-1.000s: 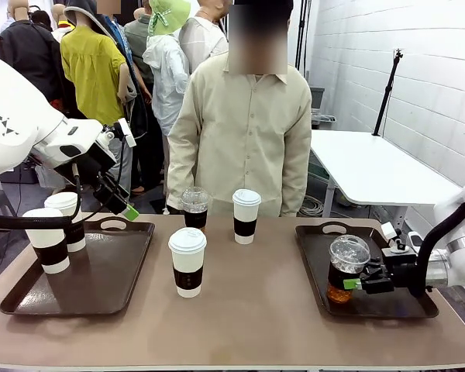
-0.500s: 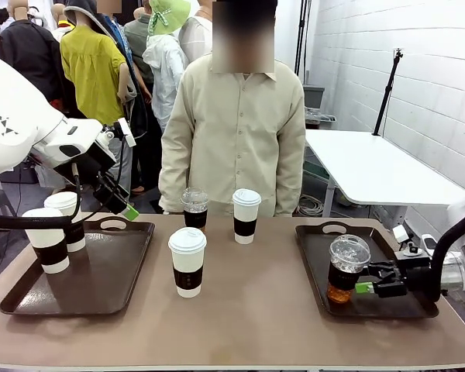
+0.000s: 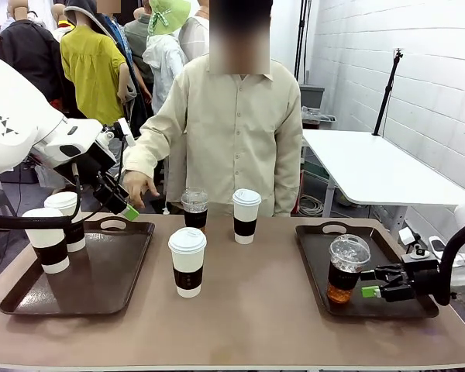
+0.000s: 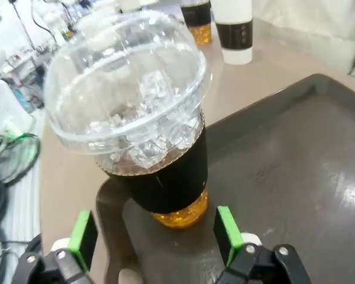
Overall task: Distribute the coffee onto the tray.
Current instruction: Pick up another iced Americano from the middle of the table and place it on the right Handle tray.
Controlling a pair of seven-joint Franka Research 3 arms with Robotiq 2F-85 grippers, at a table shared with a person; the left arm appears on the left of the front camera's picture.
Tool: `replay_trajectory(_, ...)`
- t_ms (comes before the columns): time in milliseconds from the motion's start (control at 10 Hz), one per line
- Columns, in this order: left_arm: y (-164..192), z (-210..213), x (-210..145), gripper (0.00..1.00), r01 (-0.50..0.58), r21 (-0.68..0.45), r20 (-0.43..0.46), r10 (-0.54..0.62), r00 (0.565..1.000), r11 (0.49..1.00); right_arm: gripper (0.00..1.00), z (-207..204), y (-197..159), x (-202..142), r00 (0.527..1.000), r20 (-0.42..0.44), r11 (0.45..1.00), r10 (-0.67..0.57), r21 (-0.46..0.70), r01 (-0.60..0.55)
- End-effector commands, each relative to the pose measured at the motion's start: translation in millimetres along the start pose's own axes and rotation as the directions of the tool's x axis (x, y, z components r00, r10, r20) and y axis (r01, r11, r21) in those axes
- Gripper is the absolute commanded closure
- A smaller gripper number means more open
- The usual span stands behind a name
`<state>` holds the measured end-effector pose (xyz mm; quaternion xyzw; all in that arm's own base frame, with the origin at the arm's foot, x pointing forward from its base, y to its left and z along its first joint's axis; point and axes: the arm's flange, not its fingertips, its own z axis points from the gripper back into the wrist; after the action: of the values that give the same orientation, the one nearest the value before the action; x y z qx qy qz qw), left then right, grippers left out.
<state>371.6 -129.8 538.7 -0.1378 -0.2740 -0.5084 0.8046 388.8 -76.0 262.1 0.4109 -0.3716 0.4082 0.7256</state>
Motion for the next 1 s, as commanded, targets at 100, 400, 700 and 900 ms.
replay_trajectory(100,1.6,0.7,-0.5,0.0,-0.001,-0.013,0.007,0.001,1.0,1.0,0.0,-3.0,-3.4,-0.6,1.0,0.011,1.0,0.008,0.002,-0.008)
replay_trajectory(400,1.6,0.7,-0.5,0.0,-0.001,-0.013,0.007,0.001,1.0,1.0,0.0,-3.0,-3.4,-0.6,1.0,0.011,1.0,0.008,0.002,-0.008)
replay_trajectory(700,1.6,0.7,-0.5,0.0,-0.001,-0.013,0.007,0.001,1.0,1.0,0.0,-0.9,-0.9,-0.9,1.0,0.001,1.0,-0.001,0.003,0.001)
replay_trajectory(900,1.6,0.7,-0.5,0.0,-0.001,-0.013,0.007,0.001,1.0,1.0,0.0,14.9,-4.0,2.2,1.0,-0.023,1.0,0.011,-0.004,-0.011)
